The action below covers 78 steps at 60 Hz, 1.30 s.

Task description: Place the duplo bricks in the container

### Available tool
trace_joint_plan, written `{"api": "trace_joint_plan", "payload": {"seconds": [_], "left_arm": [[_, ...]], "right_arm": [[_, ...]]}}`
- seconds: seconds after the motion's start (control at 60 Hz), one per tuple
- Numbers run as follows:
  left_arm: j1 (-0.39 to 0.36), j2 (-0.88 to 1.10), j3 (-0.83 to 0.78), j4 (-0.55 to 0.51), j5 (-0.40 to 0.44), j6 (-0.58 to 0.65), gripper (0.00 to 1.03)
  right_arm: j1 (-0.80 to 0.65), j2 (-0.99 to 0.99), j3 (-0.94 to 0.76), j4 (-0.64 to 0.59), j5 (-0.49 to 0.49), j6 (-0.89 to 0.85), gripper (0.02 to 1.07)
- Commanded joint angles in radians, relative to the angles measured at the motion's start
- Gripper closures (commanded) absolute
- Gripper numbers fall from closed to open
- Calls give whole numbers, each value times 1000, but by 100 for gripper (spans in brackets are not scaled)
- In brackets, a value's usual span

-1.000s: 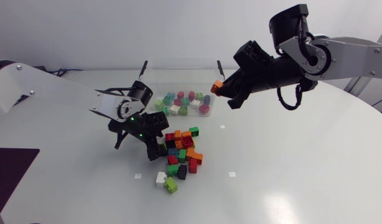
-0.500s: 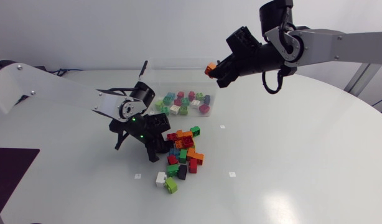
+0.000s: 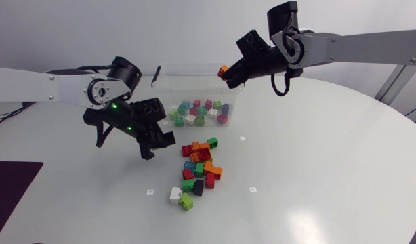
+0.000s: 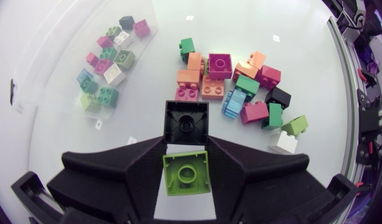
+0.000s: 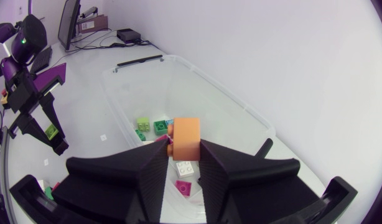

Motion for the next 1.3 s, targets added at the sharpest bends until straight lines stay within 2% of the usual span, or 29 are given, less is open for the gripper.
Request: {"api": "trace_joint_plan", "payload": {"seconds": [0.0, 0.417, 0.65, 0.683, 0.783, 0.817, 1.067, 1.283], "left_arm": [[15, -38, 30, -25, 7, 31, 74], [41, -90, 5, -48, 35, 42, 74], [27, -12, -45, -37, 44, 57, 74], [26, -14, -44, -31, 47, 57, 74], [26, -26, -5, -31, 59, 55, 74], [26, -31, 7, -32, 59, 52, 74], [33, -21, 202, -74, 61, 26, 74], [30, 58, 418, -98, 64, -20, 74]], "right_arm": [[17, 50, 48, 15, 8, 21, 91], [44, 174, 218, -29, 39, 29, 90], [44, 217, 257, -49, 56, 29, 89], [46, 223, 264, -49, 65, 29, 81], [54, 242, 284, -64, 87, 29, 14], [55, 240, 284, -63, 88, 29, 5], [54, 150, 197, -32, 97, 30, 6], [54, -21, -19, 26, 96, 19, 6]]}}
